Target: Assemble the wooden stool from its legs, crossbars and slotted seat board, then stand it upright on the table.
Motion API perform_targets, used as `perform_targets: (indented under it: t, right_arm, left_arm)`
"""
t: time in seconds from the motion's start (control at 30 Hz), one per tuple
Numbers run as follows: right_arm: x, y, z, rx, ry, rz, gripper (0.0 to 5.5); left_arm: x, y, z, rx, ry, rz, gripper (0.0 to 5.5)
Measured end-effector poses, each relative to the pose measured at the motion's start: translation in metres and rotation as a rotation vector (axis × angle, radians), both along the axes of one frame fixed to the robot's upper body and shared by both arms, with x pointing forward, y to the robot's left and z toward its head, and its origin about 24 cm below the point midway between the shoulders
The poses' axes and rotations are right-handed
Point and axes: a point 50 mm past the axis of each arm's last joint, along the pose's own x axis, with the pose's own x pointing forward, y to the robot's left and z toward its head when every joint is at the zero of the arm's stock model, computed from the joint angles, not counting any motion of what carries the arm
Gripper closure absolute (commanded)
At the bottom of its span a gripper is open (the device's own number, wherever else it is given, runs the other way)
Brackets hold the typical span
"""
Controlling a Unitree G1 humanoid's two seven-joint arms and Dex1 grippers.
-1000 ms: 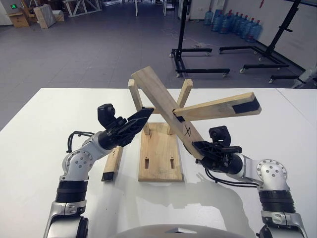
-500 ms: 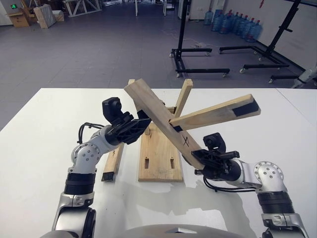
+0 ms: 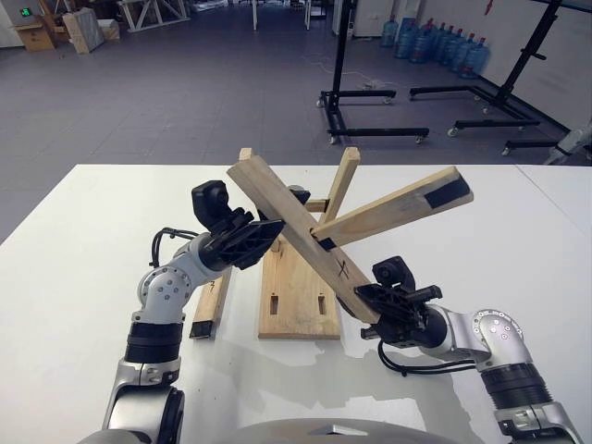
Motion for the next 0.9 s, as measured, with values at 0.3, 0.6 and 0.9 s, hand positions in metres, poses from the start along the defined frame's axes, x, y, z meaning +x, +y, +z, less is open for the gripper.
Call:
perform_targets:
  t: [0.3,0.6,0.9]
  right_arm:
    - [-0.0038,0.0029,-0.0015,0.006,0.012,0.024,4.37]
    - [-0.0024,0.0046,-0.0006,0.005,0.002,0.007,4.37]
    - [0.0040,0.0025,0.0026,-0.056,-0.096,-0.089,3.36]
  left_arm:
    - [-0.0006,0.0001,0.0021,-0.002,-0.024,0.012,3.23]
    - [0.0005,0.0023,0.0028,-0.002,-0.034,0.036,3.41]
    - [0.0020,0.0045,0.0070,-0.001,-0.054,0.057,3.43]
